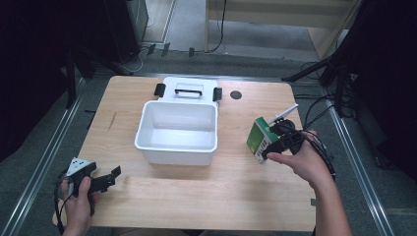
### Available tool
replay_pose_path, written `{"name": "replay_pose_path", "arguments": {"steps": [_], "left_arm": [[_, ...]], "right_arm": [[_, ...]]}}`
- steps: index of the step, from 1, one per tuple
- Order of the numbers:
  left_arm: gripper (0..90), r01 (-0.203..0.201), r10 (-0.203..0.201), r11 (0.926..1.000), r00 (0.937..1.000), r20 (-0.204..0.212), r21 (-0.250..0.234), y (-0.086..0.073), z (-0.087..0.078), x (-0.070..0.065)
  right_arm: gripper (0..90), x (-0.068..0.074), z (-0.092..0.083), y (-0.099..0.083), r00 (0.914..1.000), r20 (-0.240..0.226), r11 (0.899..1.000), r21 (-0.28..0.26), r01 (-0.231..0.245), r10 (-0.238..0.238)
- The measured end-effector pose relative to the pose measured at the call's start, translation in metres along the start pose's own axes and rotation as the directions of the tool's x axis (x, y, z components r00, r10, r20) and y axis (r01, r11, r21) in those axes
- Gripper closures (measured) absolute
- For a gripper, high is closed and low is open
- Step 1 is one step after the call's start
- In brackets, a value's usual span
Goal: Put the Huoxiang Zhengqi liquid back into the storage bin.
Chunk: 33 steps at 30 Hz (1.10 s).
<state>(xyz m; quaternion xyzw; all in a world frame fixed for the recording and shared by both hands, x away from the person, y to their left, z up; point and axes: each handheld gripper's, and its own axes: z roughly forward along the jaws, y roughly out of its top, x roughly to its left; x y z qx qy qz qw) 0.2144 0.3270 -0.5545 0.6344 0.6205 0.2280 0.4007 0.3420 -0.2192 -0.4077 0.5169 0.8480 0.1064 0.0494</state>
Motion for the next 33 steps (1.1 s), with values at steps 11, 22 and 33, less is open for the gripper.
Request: {"name": "replay_pose_path", "arguments": {"steps": [11, 22, 33], "left_arm": [[3.5, 0.0, 0.0, 1.0, 1.0, 0.001, 0.001, 0.0, 0.0, 0.0], [3.5, 0.001, -0.001, 1.0, 1.0, 0.002, 0.001, 0.0, 0.0, 0.0], [3.5, 0.001, -0.001, 1.0, 1.0, 0.002, 0.002, 0.0, 0.0, 0.0]], "right_arm": [[31.0, 0.006, -0.001, 0.024, 0.9996, 0.026, 1.0, -0.017, 0.008, -0.007], [37.7, 0.003, -0.002, 0.048, 0.9968, 0.079, 1.0, -0.026, -0.003, 0.006], [63.8, 0.005, 0.007, 0.055, 0.9972, 0.071, 0.999, -0.029, 0.026, -0.024]]}}
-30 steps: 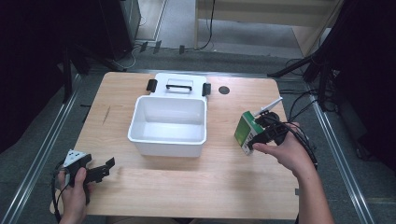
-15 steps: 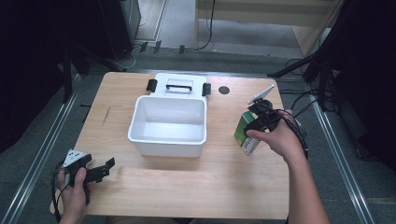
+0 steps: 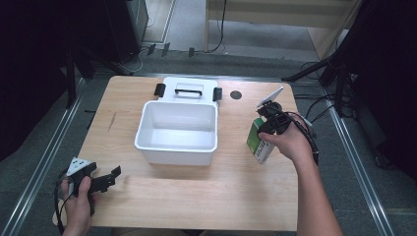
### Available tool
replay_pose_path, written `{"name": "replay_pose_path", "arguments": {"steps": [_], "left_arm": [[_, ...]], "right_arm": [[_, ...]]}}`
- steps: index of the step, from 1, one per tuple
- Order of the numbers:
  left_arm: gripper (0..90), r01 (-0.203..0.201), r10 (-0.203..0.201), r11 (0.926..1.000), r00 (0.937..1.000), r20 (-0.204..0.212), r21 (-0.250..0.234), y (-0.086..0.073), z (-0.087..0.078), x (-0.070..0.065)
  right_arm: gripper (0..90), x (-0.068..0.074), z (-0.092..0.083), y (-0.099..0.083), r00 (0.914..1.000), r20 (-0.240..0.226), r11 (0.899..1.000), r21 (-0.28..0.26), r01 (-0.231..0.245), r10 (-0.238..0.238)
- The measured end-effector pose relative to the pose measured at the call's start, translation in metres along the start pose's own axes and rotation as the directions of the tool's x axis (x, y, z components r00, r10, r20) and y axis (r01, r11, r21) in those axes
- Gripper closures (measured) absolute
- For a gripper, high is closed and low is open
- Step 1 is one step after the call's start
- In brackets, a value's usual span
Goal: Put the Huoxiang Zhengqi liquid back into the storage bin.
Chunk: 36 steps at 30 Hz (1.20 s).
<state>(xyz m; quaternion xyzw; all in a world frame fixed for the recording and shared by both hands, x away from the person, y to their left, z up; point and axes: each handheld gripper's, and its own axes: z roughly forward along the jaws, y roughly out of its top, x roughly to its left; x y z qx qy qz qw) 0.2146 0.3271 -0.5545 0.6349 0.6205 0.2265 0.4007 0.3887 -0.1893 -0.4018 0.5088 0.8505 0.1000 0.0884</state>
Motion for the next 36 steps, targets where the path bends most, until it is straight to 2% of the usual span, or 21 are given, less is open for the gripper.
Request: {"name": "replay_pose_path", "arguments": {"steps": [2, 6, 7, 8, 10, 11, 12, 13, 14, 15, 16, 19, 20, 22, 25, 28, 35, 36], "left_arm": [[3.5, 0.0, 0.0, 1.0, 1.0, 0.0, 0.0, 0.0, 0.0, 0.0], [3.5, 0.0, 0.0, 1.0, 1.0, 0.001, 0.001, 0.0, 0.0, 0.0], [3.5, 0.001, -0.001, 1.0, 1.0, 0.001, 0.001, 0.0, 0.0, 0.0], [3.5, 0.001, -0.001, 1.0, 1.0, 0.001, 0.0, 0.0, 0.0, 0.0], [3.5, 0.0, 0.0, 1.0, 1.0, 0.0, 0.0, 0.0, 0.0, 0.0], [3.5, 0.001, -0.001, 1.0, 1.0, 0.0, 0.0, 0.0, 0.0, 0.0], [3.5, 0.0, 0.0, 1.0, 1.0, -0.001, 0.0, 0.0, 0.0, 0.0], [3.5, 0.0, 0.0, 1.0, 1.0, -0.001, 0.0, 0.0, 0.0, 0.0], [3.5, -0.001, 0.001, 1.0, 1.0, -0.001, 0.002, 0.0, 0.0, 0.0], [3.5, -0.001, 0.001, 1.0, 1.0, -0.001, 0.002, 0.0, 0.0, 0.0], [3.5, 0.001, -0.001, 1.0, 1.0, -0.002, 0.0, 0.0, 0.0, 0.0], [3.5, -0.002, 0.002, 1.0, 1.0, -0.001, 0.001, 0.0, 0.0, 0.0], [3.5, -0.001, 0.001, 1.0, 1.0, -0.001, 0.0, 0.0, 0.0, 0.0], [3.5, 0.0, 0.0, 1.0, 1.0, -0.001, -0.001, 0.0, 0.0, 0.0], [3.5, 0.001, -0.001, 1.0, 1.0, -0.002, -0.002, 0.0, 0.0, 0.0], [3.5, 0.001, -0.001, 1.0, 1.0, 0.0, -0.001, 0.0, 0.0, 0.0], [3.5, 0.002, -0.002, 1.0, 1.0, 0.001, 0.001, 0.0, 0.0, 0.0], [3.5, 0.001, -0.001, 1.0, 1.0, 0.002, 0.002, 0.0, 0.0, 0.0]], "right_arm": [[64.3, 0.002, -0.001, -0.001, 0.9995, 0.008, 1.0, 0.003, 0.03, -0.03], [64.5, 0.005, -0.001, -0.001, 0.9948, -0.005, 0.995, 0.003, 0.102, -0.102], [64.6, 0.006, -0.002, -0.002, 0.9867, -0.025, 0.987, -0.001, 0.161, -0.161], [64.6, 0.006, -0.002, -0.002, 0.9867, -0.025, 0.987, -0.001, 0.161, -0.161], [64.6, 0.007, -0.002, -0.003, 0.9765, -0.042, 0.977, -0.008, 0.211, -0.211], [64.6, 0.009, -0.004, -0.003, 0.9651, -0.04, 0.966, -0.016, 0.258, -0.259], [64.7, 0.01, -0.005, -0.004, 0.9583, -0.039, 0.959, -0.019, 0.283, -0.283], [64.8, 0.012, -0.007, -0.005, 0.9443, -0.032, 0.945, -0.029, 0.327, -0.327], [64.9, 0.018, -0.012, -0.006, 0.9243, -0.028, 0.925, -0.03, 0.38, -0.381], [64.9, 0.018, -0.012, -0.006, 0.9243, -0.028, 0.925, -0.03, 0.38, -0.381], [64.9, 0.02, -0.015, -0.007, 0.909, -0.029, 0.909, -0.032, 0.415, -0.416], [64.8, 0.027, -0.023, -0.007, 0.8746, -0.036, 0.875, -0.054, 0.481, -0.484], [64.8, 0.028, -0.025, -0.007, 0.8701, -0.038, 0.87, -0.062, 0.489, -0.491], [64.8, 0.032, -0.033, -0.005, 0.8528, -0.031, 0.851, -0.091, 0.517, -0.521], [64.8, 0.036, -0.042, -0.001, 0.8369, -0.006, 0.833, -0.098, 0.544, -0.547], [64.8, 0.039, -0.05, 0.005, 0.8335, 0.019, 0.829, -0.088, 0.552, -0.552], [64.8, 0.046, -0.071, 0.017, 0.8341, 0.054, 0.825, -0.123, 0.551, -0.549], [64.8, 0.047, -0.074, 0.018, 0.831, 0.063, 0.822, -0.125, 0.556, -0.553]]}}
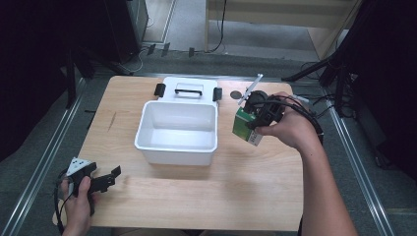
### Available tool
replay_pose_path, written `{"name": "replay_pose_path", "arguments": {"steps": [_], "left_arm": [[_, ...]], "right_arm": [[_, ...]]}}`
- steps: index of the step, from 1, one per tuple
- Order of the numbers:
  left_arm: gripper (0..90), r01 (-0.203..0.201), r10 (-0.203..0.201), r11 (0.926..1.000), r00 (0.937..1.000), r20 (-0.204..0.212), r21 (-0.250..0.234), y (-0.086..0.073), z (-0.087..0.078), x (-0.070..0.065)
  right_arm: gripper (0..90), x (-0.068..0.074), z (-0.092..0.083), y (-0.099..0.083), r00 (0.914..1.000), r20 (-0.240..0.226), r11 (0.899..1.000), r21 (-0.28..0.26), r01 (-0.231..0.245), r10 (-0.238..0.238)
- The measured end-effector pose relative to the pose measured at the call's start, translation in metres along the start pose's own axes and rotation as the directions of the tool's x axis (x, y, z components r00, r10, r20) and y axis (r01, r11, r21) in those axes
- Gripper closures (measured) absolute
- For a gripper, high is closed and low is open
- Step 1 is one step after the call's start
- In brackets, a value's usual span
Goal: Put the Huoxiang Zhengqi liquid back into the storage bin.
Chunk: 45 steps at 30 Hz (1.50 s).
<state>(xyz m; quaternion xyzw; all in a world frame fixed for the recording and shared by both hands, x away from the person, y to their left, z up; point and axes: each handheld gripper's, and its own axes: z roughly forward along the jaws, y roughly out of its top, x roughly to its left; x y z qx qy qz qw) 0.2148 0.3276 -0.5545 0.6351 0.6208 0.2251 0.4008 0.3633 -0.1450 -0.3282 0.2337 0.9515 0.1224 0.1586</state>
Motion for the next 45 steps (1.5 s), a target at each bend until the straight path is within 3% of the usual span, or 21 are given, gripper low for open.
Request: {"name": "replay_pose_path", "arguments": {"steps": [7, 15, 22, 25, 26, 28, 29, 30, 31, 35, 40, 42, 45], "left_arm": [[3.5, 0.001, -0.001, 1.0, 1.0, 0.0, -0.001, 0.0, 0.0, 0.0], [3.5, 0.001, -0.001, 1.0, 1.0, 0.0, 0.0, 0.0, 0.0, 0.0], [3.5, 0.002, -0.002, 1.0, 1.0, 0.001, 0.0, 0.0, 0.0, 0.0], [3.5, 0.002, -0.002, 1.0, 1.0, 0.001, -0.002, 0.0, 0.0, 0.0], [3.5, 0.004, -0.004, 1.0, 1.0, 0.001, -0.004, 0.0, 0.0, 0.0], [3.5, 0.003, -0.003, 1.0, 1.0, 0.002, -0.003, 0.0, 0.0, 0.0], [3.5, 0.003, -0.003, 1.0, 1.0, 0.002, -0.003, 0.0, 0.0, 0.0], [3.5, 0.002, -0.002, 1.0, 1.0, 0.002, -0.002, 0.0, 0.0, 0.0], [3.5, 0.005, -0.005, 1.0, 1.0, 0.002, -0.004, 0.0, 0.0, 0.0], [3.5, 0.002, -0.002, 1.0, 1.0, 0.003, -0.001, 0.0, 0.0, 0.0], [3.5, 0.002, -0.002, 1.0, 1.0, 0.003, -0.001, 0.0, 0.0, 0.0], [3.5, 0.002, -0.002, 1.0, 1.0, 0.003, -0.002, 0.0, 0.0, 0.0], [3.5, 0.003, -0.003, 1.0, 1.0, 0.004, -0.003, 0.0, 0.0, 0.0]], "right_arm": [[64.8, 0.001, -0.025, 0.017, 0.9996, 0.019, 1.0, -0.019, 0.022, -0.022], [64.8, 0.003, -0.049, 0.035, 0.9972, -0.006, 0.996, -0.057, 0.075, -0.075], [64.7, 0.008, -0.063, 0.056, 0.9861, -0.038, 0.978, -0.137, 0.155, -0.162], [64.7, 0.015, -0.064, 0.067, 0.9763, -0.044, 0.963, -0.179, 0.201, -0.212], [64.7, 0.015, -0.064, 0.067, 0.9763, -0.044, 0.963, -0.179, 0.201, -0.212], [64.7, 0.021, -0.063, 0.075, 0.9595, -0.032, 0.942, -0.204, 0.268, -0.28], [64.7, 0.021, -0.063, 0.075, 0.9595, -0.032, 0.942, -0.204, 0.268, -0.28], [64.6, 0.024, -0.063, 0.078, 0.9533, -0.027, 0.933, -0.217, 0.288, -0.301], [64.7, 0.026, -0.063, 0.08, 0.9522, -0.027, 0.932, -0.217, 0.292, -0.304], [64.6, 0.032, -0.061, 0.089, 0.9375, -0.037, 0.91, -0.255, 0.326, -0.346], [64.6, 0.038, -0.053, 0.097, 0.9229, -0.058, 0.899, -0.259, 0.354, -0.381], [64.6, 0.04, -0.048, 0.099, 0.9096, -0.056, 0.885, -0.262, 0.385, -0.412], [64.6, 0.041, -0.043, 0.101, 0.9049, -0.064, 0.883, -0.26, 0.392, -0.421]]}}
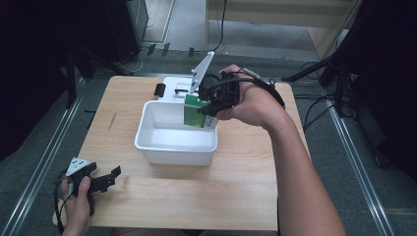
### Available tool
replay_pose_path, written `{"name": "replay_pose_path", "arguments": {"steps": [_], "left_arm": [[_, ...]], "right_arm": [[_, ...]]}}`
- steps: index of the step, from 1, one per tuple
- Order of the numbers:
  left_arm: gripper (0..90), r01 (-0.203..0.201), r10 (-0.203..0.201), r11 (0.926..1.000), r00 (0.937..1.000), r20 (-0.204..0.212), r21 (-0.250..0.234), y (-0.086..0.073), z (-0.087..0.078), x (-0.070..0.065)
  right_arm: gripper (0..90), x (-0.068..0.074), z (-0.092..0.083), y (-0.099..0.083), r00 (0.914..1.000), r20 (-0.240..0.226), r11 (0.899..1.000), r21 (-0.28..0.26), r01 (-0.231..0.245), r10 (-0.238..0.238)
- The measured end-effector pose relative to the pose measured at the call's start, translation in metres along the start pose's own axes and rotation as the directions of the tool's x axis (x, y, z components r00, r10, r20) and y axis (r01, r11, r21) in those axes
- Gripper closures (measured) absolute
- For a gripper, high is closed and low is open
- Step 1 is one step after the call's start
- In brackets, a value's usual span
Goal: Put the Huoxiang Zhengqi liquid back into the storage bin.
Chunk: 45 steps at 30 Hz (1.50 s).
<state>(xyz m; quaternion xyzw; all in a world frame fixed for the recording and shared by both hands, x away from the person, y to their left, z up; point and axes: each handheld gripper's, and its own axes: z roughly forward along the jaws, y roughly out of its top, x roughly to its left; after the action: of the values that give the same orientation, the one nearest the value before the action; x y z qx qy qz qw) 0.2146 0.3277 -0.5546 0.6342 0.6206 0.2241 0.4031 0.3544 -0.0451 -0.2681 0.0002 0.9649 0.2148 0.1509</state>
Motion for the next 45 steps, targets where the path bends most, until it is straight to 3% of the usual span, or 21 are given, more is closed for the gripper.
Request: {"name": "replay_pose_path", "arguments": {"steps": [10, 15, 27, 45], "left_arm": [[3.5, 0.002, -0.002, 1.0, 1.0, 0.0, -0.003, 0.0, 0.0, 0.0], [3.5, 0.0, 0.0, 1.0, 1.0, -0.001, -0.003, 0.0, 0.0, 0.0], [3.5, -0.001, 0.001, 1.0, 1.0, -0.001, 0.001, 0.0, 0.0, 0.0], [3.5, -0.001, 0.001, 1.0, 1.0, -0.001, -0.001, 0.0, 0.0, 0.0]], "right_arm": [[64.5, 0.0, 0.023, -0.004, 0.9995, -0.031, 1.0, 0.001, 0.009, -0.009], [64.4, -0.002, 0.034, -0.012, 0.9991, -0.042, 1.0, 0.006, -0.008, 0.009], [64.3, -0.001, 0.051, -0.016, 0.9977, -0.064, 1.0, 0.007, 0.024, -0.024], [64.3, 0.0, 0.079, -0.025, 0.9956, -0.091, 1.0, 0.014, 0.022, -0.021]]}}
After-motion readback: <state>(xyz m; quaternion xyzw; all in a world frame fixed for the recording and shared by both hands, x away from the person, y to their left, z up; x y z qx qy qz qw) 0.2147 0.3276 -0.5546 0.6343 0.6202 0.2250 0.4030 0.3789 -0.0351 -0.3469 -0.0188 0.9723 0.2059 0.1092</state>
